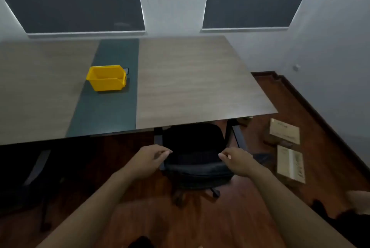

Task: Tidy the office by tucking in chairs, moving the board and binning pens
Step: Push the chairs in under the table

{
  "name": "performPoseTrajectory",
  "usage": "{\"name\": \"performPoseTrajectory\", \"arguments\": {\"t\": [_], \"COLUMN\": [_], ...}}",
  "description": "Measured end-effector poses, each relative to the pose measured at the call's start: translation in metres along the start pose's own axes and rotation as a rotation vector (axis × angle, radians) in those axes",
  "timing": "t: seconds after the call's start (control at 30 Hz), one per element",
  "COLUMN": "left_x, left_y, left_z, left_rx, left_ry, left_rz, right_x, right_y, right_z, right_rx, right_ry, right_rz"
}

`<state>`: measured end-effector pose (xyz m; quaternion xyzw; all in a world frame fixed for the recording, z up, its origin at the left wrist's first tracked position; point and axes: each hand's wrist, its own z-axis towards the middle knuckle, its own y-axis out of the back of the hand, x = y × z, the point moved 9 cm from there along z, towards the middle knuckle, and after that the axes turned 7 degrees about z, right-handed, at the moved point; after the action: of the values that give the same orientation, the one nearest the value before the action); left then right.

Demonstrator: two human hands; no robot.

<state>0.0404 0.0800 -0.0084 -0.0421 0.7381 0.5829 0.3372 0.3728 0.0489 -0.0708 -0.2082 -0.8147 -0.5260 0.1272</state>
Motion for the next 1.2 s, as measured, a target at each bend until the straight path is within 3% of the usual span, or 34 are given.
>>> {"name": "performPoseTrajectory", "arguments": {"t": [0.27,0.37,0.5,0.67,1.2], "left_x": [-0.023,-0.021,-0.015,-0.002,0.035], "left_y": [-0.095,-0.122,-0.125,-0.119,-0.080], "left_z": [0.023,0.032,0.052,0.083,0.227], "left_rx": [0.201,0.244,0.084,-0.014,-0.121], "left_ry": [0.082,0.093,0.091,0.057,0.057], "left_rz": [0.025,0.151,0.346,0.392,0.385], "right_x": [-0.039,-0.033,-0.033,-0.030,-0.019], "right_y": [-0.037,-0.039,-0.034,-0.022,0.043], "right_z": [0.000,0.006,0.021,0.053,0.182], "right_rx": [-0.058,-0.086,-0.105,-0.103,-0.168], "right_ry": [-0.074,-0.065,-0.022,0.020,-0.015], "right_rz": [-0.141,-0.216,-0.289,-0.297,-0.273]}}
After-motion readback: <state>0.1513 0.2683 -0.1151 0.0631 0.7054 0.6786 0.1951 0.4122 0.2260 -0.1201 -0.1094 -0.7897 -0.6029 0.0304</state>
